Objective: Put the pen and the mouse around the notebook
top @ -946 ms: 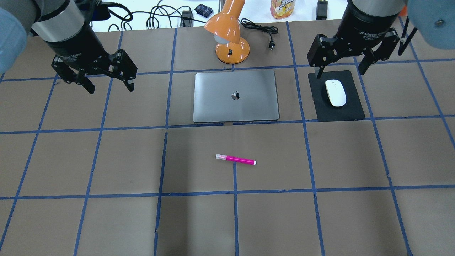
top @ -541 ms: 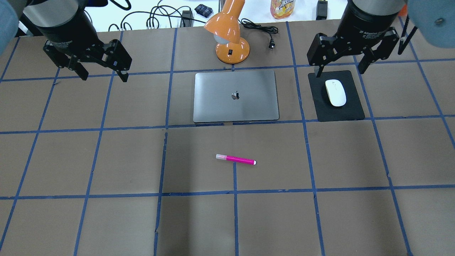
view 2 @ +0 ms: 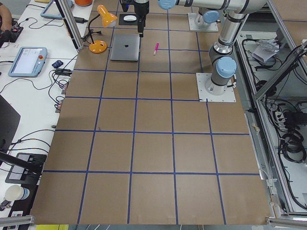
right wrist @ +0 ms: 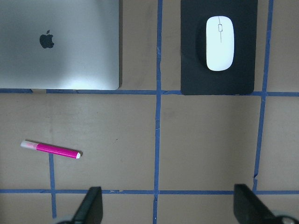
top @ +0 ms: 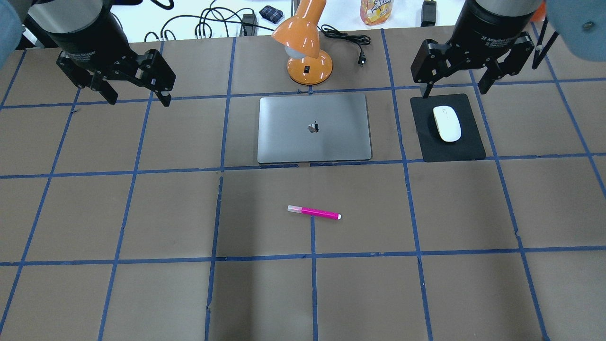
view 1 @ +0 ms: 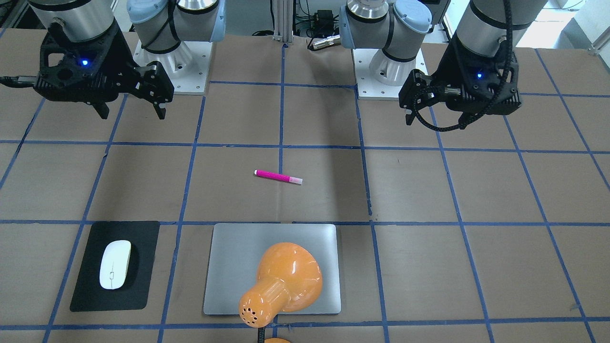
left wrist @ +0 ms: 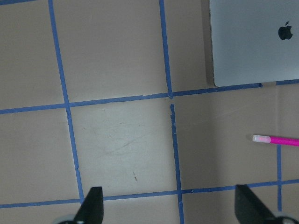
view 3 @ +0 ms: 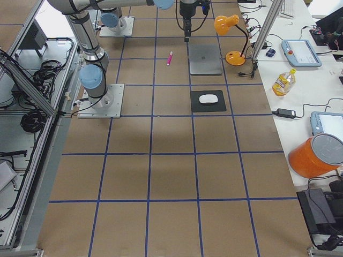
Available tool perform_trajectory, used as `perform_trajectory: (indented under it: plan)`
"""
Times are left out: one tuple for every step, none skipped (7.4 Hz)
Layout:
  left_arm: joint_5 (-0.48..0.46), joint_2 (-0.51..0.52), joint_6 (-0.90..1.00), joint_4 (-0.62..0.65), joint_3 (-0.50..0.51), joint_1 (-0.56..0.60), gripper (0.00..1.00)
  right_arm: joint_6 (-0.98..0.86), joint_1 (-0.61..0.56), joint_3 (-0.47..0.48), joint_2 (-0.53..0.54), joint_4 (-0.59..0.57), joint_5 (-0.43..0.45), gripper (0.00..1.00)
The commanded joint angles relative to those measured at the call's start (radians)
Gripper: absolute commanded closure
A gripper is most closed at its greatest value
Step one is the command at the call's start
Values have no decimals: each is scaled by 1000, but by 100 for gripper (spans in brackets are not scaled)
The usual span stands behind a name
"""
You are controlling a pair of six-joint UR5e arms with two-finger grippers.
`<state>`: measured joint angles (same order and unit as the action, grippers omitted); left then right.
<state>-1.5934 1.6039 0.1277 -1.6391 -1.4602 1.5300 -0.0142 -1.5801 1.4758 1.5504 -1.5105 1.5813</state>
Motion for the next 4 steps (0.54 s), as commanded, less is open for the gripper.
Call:
perform_trajectory:
  plan:
    - [0, 1, -11, 34, 12, -2, 0, 2, 2, 3, 0, -2, 3, 0]
    - [0, -1, -13, 32, 11, -1, 0, 3, 2, 5, 0, -4, -4, 0]
    - [0, -1, -13, 30, 4, 1, 0, 3, 2, 3, 0, -2, -3, 0]
    - [0, -1, -14, 31, 3, 1, 0, 3, 0, 3, 0, -4, -1, 0]
